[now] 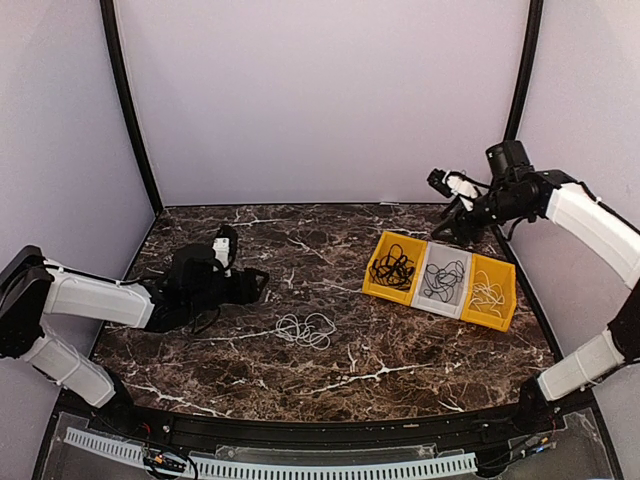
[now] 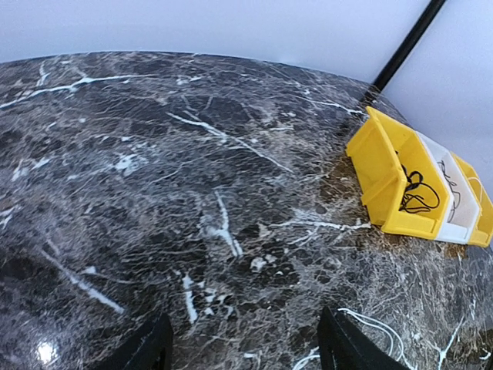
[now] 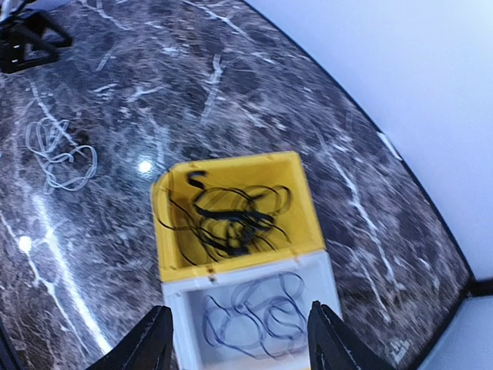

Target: Untangle the cables

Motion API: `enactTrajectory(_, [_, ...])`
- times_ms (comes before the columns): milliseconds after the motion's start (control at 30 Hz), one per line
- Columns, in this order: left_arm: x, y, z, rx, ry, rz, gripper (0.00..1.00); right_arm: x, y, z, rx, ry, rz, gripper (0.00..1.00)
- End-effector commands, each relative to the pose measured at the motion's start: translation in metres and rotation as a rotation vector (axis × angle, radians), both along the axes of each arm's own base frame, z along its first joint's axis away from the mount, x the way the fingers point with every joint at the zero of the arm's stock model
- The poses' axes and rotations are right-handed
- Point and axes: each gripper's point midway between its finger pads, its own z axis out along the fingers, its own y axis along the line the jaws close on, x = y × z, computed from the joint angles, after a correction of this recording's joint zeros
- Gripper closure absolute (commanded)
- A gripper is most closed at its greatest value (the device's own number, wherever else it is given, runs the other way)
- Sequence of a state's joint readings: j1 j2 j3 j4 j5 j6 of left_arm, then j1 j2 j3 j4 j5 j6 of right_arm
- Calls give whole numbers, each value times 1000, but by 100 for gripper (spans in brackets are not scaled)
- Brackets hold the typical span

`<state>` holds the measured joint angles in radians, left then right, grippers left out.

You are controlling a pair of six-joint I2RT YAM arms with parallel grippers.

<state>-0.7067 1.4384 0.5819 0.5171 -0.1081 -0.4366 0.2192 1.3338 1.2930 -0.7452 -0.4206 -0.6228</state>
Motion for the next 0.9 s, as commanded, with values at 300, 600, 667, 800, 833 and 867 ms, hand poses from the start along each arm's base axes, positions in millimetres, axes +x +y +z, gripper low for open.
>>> enactTrajectory(300, [-35, 44, -18, -39, 113, 78, 34, -83, 202, -123, -226, 115, 614, 66])
enactTrajectory(600, [-43, 54, -24, -37, 132, 89, 34, -98, 257, -183, -369, 95, 706, 60])
enactTrajectory(667, [-43, 54, -24, -43, 133, 88, 34, -98, 262, -189, -375, 96, 711, 61])
enactTrajectory(800, [-45, 54, -26, -51, 135, 84, 34, -97, 266, -195, -386, 113, 711, 64])
enactTrajectory(833, [-45, 54, -26, -54, 135, 83, 34, -97, 266, -196, -386, 117, 712, 64])
enactTrajectory(867, [-46, 54, -27, -53, 136, 83, 34, -97, 266, -197, -387, 119, 712, 66])
